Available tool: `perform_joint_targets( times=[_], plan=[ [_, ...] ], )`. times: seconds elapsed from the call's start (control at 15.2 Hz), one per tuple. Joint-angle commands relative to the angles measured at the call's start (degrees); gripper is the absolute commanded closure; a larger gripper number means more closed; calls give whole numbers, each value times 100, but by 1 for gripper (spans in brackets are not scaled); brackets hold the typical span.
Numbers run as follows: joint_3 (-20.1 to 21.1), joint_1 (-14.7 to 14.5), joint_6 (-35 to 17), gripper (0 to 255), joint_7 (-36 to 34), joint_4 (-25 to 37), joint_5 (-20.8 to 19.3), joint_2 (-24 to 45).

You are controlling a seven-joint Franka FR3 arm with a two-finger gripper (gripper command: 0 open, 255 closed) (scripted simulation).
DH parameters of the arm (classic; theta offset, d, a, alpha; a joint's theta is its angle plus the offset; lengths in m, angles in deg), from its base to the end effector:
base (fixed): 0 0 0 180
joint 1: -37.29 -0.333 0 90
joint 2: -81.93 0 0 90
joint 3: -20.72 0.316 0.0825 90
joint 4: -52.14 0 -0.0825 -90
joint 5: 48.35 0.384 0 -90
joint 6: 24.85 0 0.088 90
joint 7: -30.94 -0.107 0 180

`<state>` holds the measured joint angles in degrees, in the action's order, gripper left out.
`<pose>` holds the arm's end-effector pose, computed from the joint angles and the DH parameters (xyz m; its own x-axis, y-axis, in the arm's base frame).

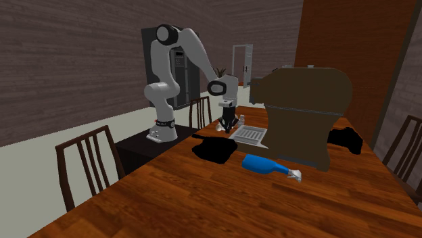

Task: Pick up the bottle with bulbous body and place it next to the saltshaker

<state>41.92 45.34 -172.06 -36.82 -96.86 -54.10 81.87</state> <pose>0.4238 0.1006 0.2530 0.6467 -0.7619 0.0359 -0.7626 -0.6449 0.0498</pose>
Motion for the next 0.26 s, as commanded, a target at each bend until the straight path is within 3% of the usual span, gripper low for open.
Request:
perform_joint_targets(
  times=[0.0,0.2],
  plan=[
    [-2,2,-5,255,-7,-3,-5,14],
    [-2,1,-3,255,-6,-2,-4,13]
  ],
)
